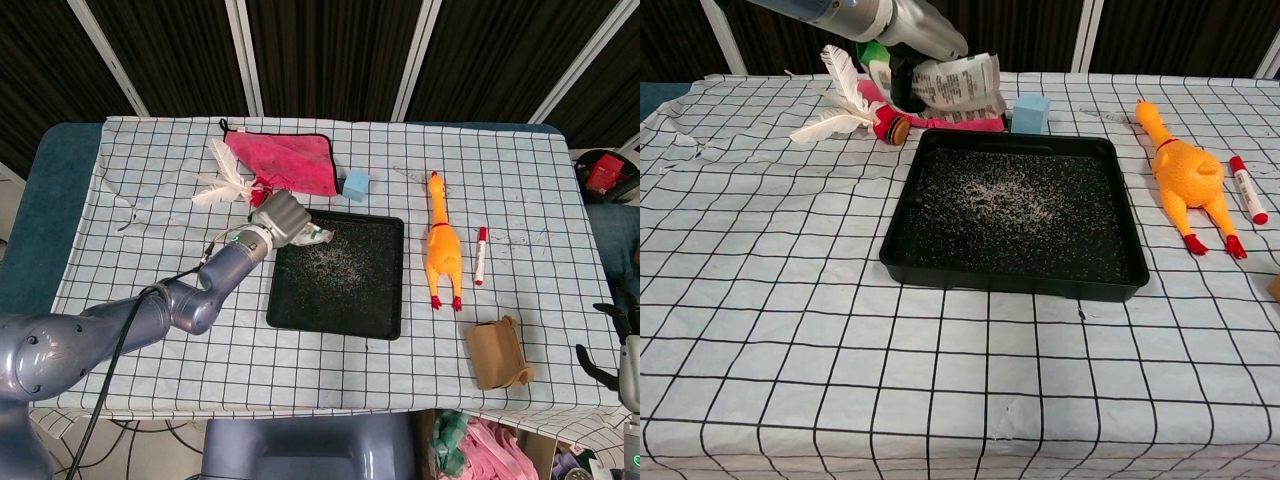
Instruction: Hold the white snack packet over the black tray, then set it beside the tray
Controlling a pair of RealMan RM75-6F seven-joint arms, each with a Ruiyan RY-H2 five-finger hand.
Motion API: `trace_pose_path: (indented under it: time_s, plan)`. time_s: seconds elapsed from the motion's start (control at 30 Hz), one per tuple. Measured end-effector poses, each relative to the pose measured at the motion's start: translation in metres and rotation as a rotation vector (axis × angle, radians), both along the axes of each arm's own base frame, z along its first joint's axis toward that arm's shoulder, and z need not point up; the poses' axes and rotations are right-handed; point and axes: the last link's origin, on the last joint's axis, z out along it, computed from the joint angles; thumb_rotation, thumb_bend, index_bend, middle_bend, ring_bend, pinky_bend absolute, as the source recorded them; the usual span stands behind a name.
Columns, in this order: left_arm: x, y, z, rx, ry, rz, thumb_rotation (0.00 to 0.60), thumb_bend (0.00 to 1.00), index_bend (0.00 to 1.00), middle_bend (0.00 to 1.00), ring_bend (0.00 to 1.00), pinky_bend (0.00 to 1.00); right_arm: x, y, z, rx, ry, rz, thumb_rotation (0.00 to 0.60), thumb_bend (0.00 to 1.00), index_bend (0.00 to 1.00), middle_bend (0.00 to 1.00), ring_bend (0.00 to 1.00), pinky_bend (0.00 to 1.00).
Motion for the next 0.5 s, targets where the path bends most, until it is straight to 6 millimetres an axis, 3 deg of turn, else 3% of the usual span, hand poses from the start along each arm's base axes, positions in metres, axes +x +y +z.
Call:
trace_pose_path:
  time_s: [0.5]
  plan:
    - [0.0016,-0.0015,0.0002,-0.005,0.016,0.025,0.6,0.52,0.34,0.36,0.3,0.42,0.0,0.0,0.0,0.0,-0.001,0.001,0.6,0.23,0.29,0.09,0.14,0.26]
